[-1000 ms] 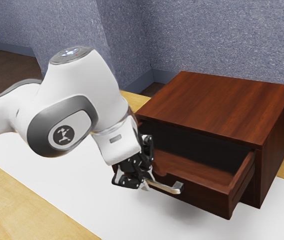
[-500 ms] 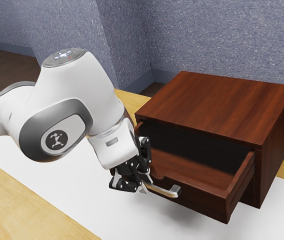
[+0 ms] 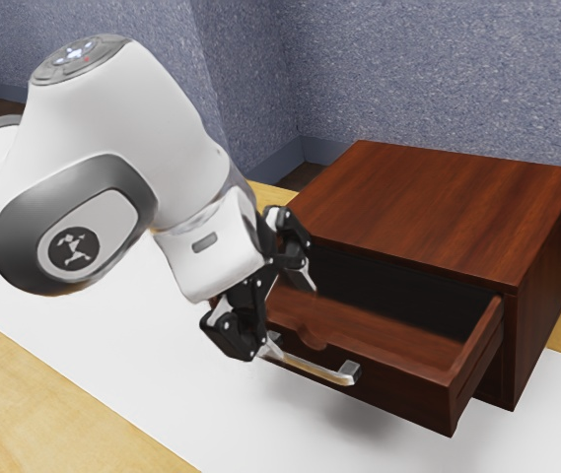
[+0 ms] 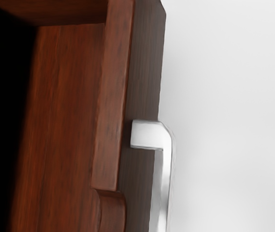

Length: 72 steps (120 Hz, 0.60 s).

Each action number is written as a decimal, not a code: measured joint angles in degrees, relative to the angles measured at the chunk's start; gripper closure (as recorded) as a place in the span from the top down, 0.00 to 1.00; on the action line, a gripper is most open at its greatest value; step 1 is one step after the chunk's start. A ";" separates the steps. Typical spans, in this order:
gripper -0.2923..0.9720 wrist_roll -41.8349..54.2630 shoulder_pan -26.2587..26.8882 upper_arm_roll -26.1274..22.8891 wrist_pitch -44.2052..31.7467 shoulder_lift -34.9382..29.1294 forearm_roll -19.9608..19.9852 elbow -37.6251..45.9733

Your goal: Pull the drawer handle with one arm to open the drawer

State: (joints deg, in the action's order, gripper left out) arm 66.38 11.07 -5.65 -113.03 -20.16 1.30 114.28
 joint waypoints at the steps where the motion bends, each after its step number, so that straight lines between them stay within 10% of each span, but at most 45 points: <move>1: 0.68 0.00 -0.01 -0.05 0.01 -0.02 -0.02 -0.10; 72: 0.76 -0.65 -0.26 -0.41 0.53 -0.04 -0.26 -0.70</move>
State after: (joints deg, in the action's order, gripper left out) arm 65.73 10.81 -6.07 -112.50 -20.20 1.03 113.58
